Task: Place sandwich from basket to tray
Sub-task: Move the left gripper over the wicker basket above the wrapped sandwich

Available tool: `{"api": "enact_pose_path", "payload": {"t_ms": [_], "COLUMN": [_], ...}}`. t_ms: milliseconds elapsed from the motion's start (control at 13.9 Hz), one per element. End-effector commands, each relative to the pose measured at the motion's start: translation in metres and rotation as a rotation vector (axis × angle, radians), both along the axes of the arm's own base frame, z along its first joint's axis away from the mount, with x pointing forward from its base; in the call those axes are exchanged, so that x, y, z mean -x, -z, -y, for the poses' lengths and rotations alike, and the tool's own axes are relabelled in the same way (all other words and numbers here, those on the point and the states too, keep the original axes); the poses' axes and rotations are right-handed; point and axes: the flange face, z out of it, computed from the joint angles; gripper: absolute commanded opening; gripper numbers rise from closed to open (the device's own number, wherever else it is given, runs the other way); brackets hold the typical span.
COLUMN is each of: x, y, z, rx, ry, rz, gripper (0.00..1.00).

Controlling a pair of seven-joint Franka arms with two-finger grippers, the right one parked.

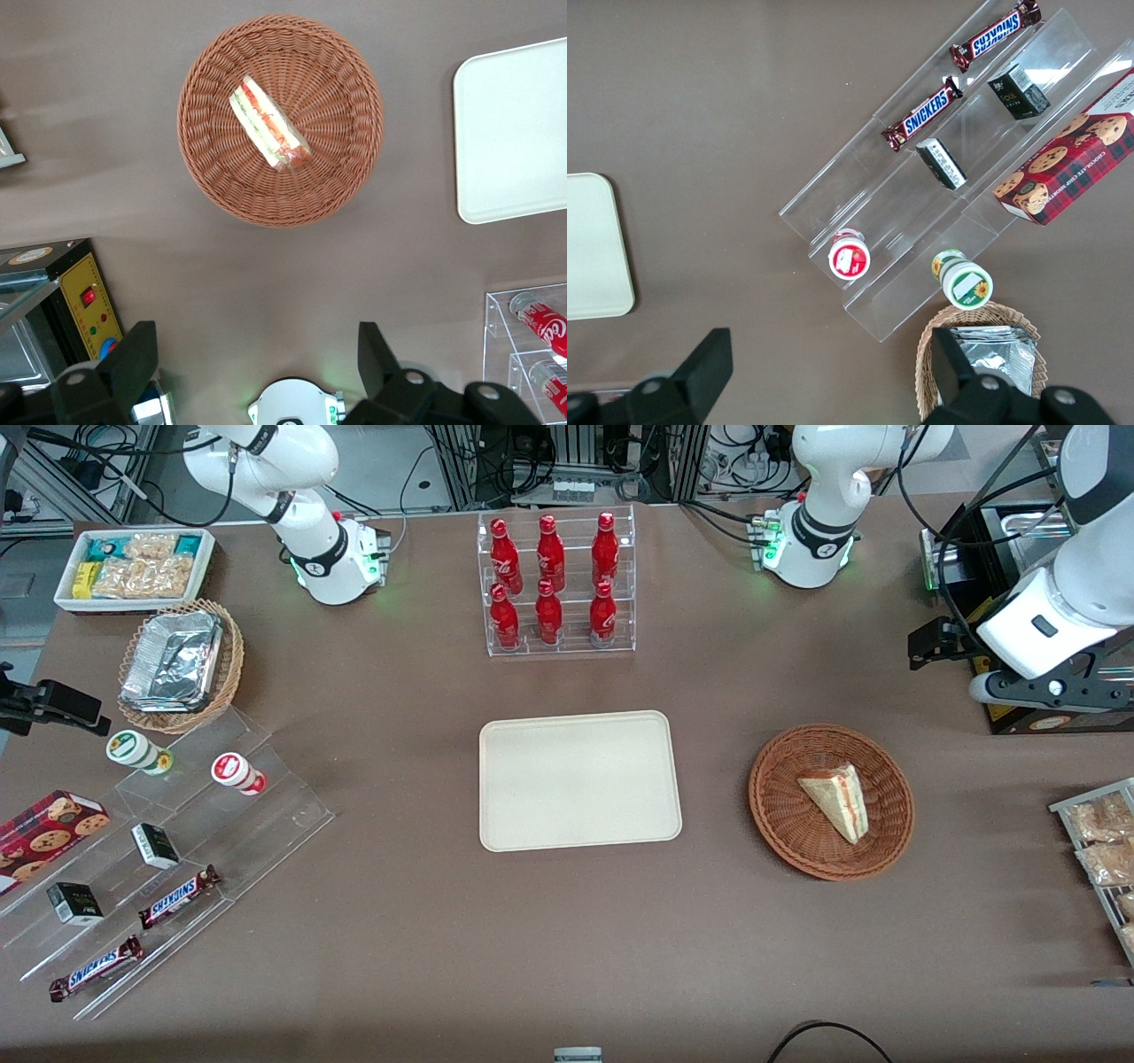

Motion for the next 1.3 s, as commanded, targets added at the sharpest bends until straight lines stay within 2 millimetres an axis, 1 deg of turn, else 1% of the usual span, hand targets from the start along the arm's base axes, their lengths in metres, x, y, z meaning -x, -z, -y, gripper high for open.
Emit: {"api": "enact_pose_path", "payload": {"t_ms": [0,72,144,216,360,504,648,792,864,1080,1224], "x": [0.008,0.007,0.007,0.006,0.001,-0.013,-0.023,-0.03,-0.03,-0.027,-0.024], "y": [-0.006,-0.006,0.0,0.01,0.043,0.079,0.104,0.137,0.154,0.196,0.221], "z": [0.002,0.002,0.003,0.003,0.004,0.003,0.0,0.0,0.0,-0.002,-0.003], "rx": [-0.009,-0.006,-0.004,-0.002,0.01,0.018,0.019,0.014,0.011,0.013,0.009], "ry": [-0.005,-0.005,-0.005,-0.005,-0.005,-0.011,-0.014,-0.014,-0.014,-0.022,-0.072], "rz": [-0.001,0.002,-0.008,-0.019,-0.039,-0.065,-0.078,-0.08,-0.072,-0.018,0.015], "gripper": [1.0,1.0,1.0,1.0,1.0,1.0,1.0,1.0,1.0,1.0,1.0]}}
